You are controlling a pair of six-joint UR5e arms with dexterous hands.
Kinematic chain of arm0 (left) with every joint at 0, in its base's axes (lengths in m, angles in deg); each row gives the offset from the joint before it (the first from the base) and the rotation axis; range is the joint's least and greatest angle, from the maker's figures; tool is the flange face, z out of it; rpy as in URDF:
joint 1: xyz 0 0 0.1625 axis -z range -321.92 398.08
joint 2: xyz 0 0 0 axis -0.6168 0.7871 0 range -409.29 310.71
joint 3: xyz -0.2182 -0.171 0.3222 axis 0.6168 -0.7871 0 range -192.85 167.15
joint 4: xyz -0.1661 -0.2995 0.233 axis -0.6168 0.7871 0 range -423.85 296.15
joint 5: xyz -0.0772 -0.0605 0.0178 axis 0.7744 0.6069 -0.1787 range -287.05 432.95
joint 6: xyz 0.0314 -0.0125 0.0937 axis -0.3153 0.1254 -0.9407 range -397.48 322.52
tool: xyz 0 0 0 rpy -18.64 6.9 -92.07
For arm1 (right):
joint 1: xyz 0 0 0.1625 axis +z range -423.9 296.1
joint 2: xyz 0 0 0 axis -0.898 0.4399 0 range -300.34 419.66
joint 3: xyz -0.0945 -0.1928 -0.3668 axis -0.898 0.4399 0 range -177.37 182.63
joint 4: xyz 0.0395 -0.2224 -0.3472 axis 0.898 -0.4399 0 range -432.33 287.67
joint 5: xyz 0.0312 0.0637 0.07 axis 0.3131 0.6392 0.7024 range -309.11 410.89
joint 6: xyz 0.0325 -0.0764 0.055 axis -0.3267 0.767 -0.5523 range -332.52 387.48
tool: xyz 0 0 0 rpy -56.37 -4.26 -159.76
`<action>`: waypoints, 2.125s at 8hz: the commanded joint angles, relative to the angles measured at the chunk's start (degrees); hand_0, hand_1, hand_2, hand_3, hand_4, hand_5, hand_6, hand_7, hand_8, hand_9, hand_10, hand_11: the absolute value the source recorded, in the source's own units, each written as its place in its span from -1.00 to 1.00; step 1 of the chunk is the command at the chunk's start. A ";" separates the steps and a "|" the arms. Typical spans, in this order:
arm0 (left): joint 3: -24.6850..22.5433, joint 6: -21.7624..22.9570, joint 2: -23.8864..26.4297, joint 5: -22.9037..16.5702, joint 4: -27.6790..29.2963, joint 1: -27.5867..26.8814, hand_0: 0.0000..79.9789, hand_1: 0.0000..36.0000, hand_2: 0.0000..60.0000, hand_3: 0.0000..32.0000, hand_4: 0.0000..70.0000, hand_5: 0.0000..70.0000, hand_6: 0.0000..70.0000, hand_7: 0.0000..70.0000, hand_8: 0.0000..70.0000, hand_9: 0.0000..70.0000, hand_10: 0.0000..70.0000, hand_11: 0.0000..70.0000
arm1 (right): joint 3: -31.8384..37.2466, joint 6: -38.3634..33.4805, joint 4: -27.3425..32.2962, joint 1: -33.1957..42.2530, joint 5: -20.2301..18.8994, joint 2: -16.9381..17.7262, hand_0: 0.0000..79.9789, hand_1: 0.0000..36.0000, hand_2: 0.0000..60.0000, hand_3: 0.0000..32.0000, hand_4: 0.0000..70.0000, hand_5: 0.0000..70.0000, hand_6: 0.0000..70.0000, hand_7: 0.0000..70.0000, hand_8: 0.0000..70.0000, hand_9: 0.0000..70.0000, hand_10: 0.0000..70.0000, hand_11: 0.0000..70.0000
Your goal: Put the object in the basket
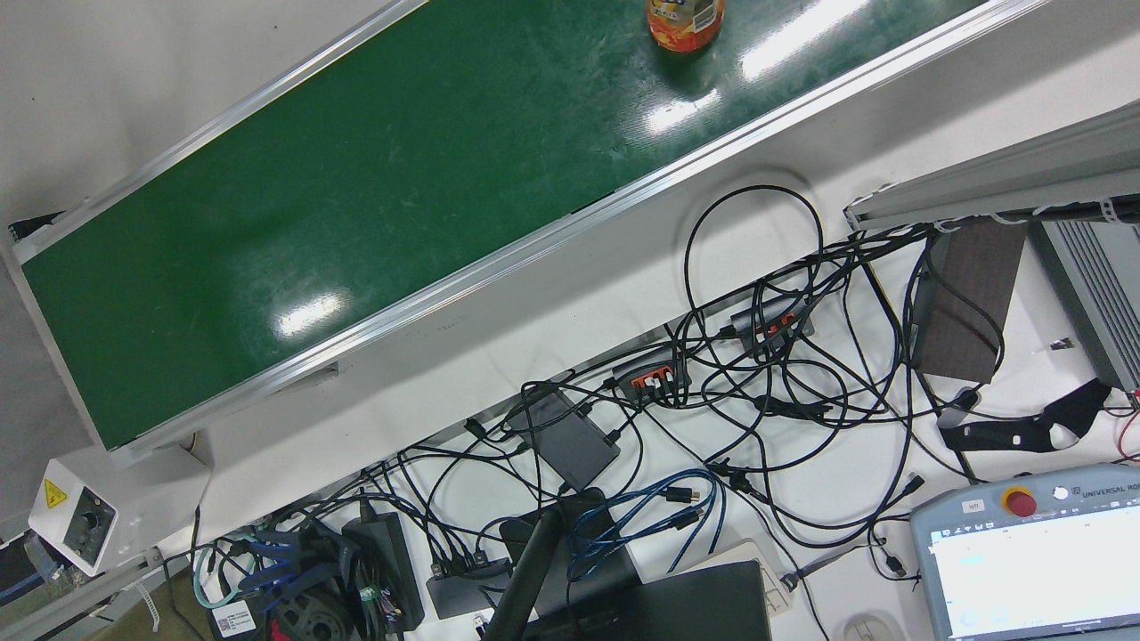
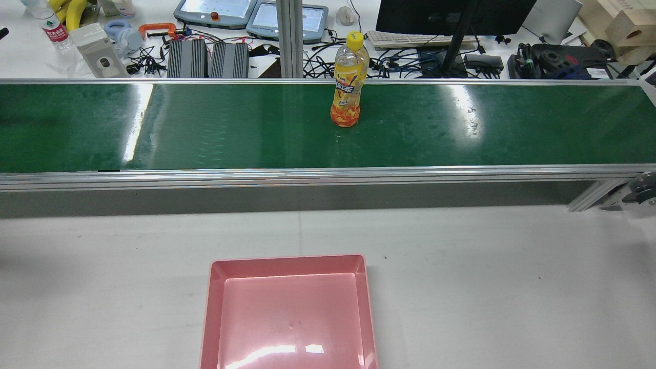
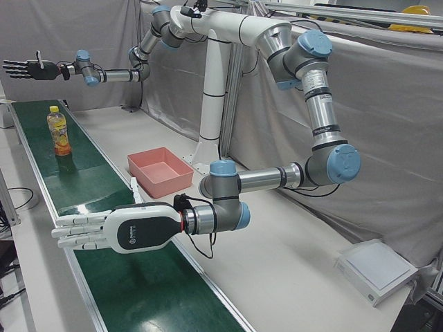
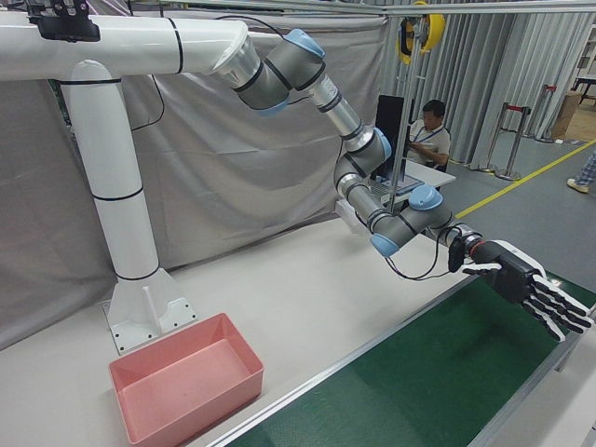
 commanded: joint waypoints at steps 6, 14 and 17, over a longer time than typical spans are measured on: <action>-0.05 -0.09 -0.44 0.00 0.17 0.00 0.17 -0.34 -1.00 -1.00 -0.99 -0.88 -1.00 -1.00 -1.00 -1.00 -0.83 -0.71 | 0.00 0.00 0.00 0.00 0.00 0.05 -1.00 -1.00 -1.00 -1.00 -1.00 -1.00 -1.00 -1.00 -1.00 -1.00 -1.00 -1.00; -3.65 -4.04 6.76 0.09 -8.95 -1.93 0.24 -0.27 -1.00 -1.00 -0.97 -0.87 -1.00 -1.00 -1.00 -0.98 -0.81 -0.67 | 0.00 0.00 0.00 0.00 0.00 0.05 -1.00 -1.00 -1.00 -1.00 -1.00 -1.00 -1.00 -1.00 -1.00 -1.00 -1.00 -1.00; -5.41 -3.87 6.85 0.62 -12.04 -3.67 0.22 -0.28 -1.00 -1.00 -1.00 -0.89 -1.00 -1.00 -1.00 -0.96 -0.80 -0.66 | 0.00 0.00 0.00 0.00 0.00 -0.04 -1.00 -1.00 -1.00 -1.00 -1.00 -1.00 -1.00 -1.00 -1.00 -1.00 -1.00 -1.00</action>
